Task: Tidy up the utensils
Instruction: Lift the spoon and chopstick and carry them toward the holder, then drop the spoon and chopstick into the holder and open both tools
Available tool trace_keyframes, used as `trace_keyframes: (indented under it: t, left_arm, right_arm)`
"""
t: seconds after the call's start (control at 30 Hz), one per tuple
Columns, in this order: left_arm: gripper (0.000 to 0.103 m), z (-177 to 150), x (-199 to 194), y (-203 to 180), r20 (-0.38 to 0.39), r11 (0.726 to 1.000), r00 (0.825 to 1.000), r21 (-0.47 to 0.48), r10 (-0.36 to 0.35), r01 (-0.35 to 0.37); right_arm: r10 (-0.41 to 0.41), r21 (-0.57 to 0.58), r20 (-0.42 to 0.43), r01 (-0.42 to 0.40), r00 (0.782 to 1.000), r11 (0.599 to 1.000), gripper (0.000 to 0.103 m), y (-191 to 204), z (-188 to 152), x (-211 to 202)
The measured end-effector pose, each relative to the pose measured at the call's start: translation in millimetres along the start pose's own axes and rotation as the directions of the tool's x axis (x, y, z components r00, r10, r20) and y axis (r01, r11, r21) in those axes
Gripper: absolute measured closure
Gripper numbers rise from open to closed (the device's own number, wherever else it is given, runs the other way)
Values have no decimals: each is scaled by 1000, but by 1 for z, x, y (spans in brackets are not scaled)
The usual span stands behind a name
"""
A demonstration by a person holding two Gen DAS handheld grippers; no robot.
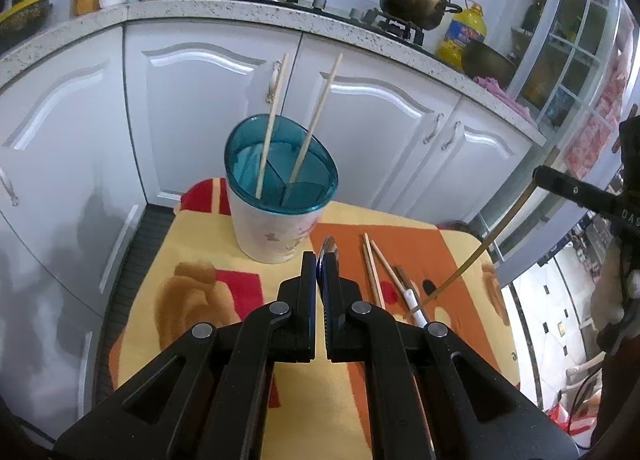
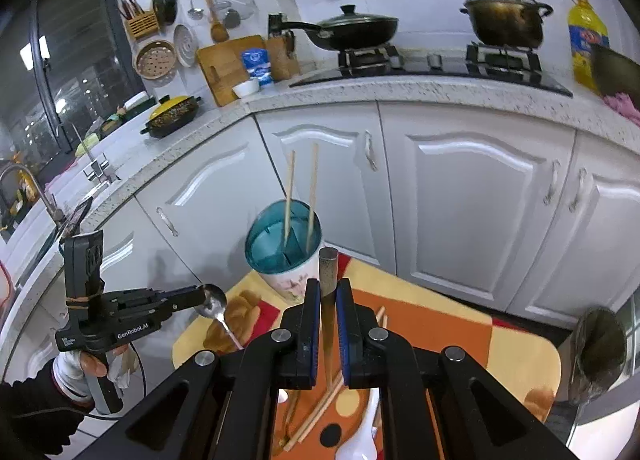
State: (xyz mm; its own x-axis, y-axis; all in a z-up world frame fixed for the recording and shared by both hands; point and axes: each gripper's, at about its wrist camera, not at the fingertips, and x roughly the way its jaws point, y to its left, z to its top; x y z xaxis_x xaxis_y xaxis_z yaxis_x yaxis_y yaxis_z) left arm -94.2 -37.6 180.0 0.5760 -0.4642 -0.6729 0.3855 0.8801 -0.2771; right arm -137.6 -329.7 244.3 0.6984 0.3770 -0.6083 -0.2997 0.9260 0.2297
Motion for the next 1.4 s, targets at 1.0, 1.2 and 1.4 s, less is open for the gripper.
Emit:
trace_keyframes:
  t: [1.0, 1.2, 1.4]
  left_arm:
    - [102, 102, -34, 45, 246, 938, 911, 22, 330, -345]
    - [102, 116, 1, 37, 243, 903, 889, 95, 387, -419]
    - [102, 114, 41, 36, 198, 882, 885, 136, 422, -451]
  right_arm:
    - [39, -120, 122, -24, 992, 993, 96, 57, 112, 30]
    - [23, -99, 140, -9, 990, 995, 96, 52, 130, 58]
    - [3, -62, 82, 2, 997, 998, 96, 37, 127, 101]
